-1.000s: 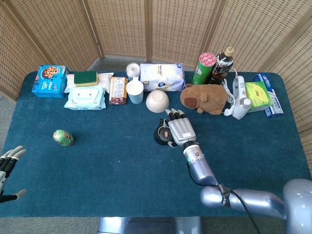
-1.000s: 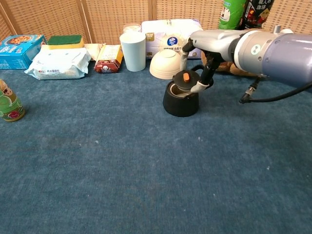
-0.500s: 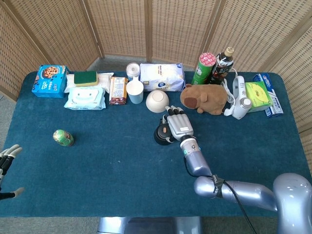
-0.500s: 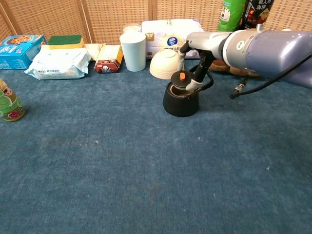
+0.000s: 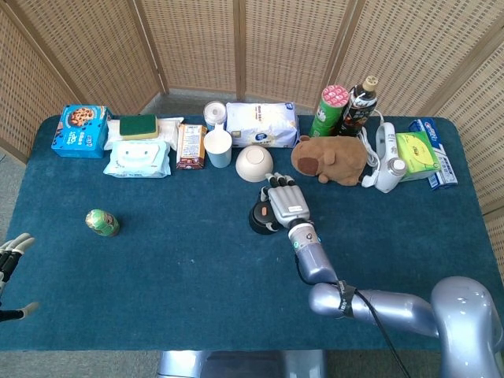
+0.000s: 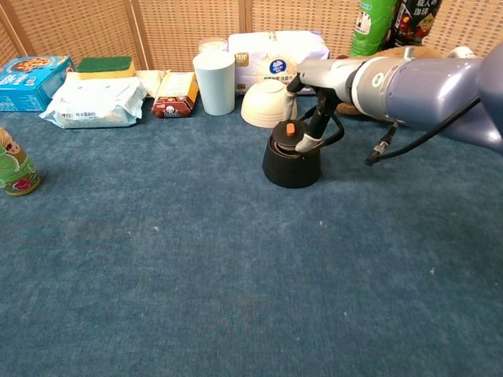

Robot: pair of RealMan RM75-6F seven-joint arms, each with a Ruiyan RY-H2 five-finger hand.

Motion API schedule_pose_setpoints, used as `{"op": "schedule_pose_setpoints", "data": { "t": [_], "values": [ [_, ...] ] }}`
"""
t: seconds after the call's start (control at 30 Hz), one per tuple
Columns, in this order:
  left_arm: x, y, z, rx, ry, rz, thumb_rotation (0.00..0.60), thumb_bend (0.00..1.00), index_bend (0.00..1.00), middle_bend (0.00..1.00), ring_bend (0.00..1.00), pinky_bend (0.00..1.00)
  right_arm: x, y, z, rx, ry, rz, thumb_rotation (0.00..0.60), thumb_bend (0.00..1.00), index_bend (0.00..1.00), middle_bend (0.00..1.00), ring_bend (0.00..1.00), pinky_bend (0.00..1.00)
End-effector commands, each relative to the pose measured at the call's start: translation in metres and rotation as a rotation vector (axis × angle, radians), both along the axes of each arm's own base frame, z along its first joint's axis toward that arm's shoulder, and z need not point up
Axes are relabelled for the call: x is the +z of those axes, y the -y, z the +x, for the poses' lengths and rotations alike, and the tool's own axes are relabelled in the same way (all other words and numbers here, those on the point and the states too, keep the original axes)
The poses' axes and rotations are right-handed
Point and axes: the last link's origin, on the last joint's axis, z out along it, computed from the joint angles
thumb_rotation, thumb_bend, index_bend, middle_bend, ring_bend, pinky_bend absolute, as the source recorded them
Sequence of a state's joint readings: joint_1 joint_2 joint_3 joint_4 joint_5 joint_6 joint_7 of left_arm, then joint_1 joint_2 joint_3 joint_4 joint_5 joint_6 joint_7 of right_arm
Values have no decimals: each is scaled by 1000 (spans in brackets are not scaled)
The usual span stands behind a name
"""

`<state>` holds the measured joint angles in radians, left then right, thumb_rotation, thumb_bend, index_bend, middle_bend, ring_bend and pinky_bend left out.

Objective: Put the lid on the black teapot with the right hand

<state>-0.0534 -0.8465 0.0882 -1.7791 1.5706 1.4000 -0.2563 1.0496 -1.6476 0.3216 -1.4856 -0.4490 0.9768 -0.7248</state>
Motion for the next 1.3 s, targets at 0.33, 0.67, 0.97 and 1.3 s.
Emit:
{"op": "schedule_pose_setpoints", "data": {
  "t": [0.33,0.67,0.97,1.3],
  "values": [
    [1,0,-2,9,-1,4,600,77,0,0,0,103,-3,0,0,-1,-6,10,600,277,328,63,14,0],
    [1,1,-1,6,1,4,600,77,0,0,0,103,4,-2,3,1,0,23,600,277,189,50,7,0],
    [-2,-1,-1,5,-2,-8,600,77,0,0,0,103,16,-10,17,52,52,11,600,277,189,50,7,0],
    [1,0,-1,3,4,3,600,78,0,0,0,103,0,8,18,63,48,-51,600,276,189,50,7,0]
  ]
}}
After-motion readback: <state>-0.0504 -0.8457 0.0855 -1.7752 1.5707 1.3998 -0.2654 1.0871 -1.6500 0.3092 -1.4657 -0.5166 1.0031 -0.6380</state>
